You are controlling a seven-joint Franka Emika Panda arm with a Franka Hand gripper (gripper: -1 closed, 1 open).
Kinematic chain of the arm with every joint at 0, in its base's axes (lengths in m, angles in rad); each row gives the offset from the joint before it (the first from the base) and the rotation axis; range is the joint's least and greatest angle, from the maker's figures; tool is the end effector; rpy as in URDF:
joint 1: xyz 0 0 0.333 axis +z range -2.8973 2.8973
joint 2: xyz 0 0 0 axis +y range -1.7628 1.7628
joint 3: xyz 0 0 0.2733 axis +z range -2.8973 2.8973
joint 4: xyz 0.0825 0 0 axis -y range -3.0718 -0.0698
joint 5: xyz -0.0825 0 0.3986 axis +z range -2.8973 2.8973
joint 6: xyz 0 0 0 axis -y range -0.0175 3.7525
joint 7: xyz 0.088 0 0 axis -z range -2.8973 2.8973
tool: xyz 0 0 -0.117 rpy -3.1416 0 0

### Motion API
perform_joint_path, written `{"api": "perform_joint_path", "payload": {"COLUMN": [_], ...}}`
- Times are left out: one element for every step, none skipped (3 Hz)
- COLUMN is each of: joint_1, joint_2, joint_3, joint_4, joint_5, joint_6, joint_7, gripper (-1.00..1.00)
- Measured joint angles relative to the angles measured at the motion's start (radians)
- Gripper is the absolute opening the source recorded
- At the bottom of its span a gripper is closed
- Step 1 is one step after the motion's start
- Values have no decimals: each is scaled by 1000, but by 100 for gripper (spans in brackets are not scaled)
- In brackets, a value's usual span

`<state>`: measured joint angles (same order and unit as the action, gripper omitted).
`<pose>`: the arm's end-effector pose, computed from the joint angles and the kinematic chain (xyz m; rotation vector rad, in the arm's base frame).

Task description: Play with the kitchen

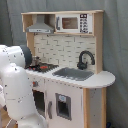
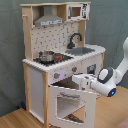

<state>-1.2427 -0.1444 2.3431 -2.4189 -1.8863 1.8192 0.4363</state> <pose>0.3093 0.4024 0.2539 0.7738 1.3374 0.7339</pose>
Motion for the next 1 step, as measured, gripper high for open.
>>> {"api": "perform_joint_path", "payload": {"joint_1": [0], "joint_2": [33], "joint_3": [55], "joint_4": [0], "joint_5": [31], "joint_6": [-67], "joint_7": [-27], "gripper": [100]}}
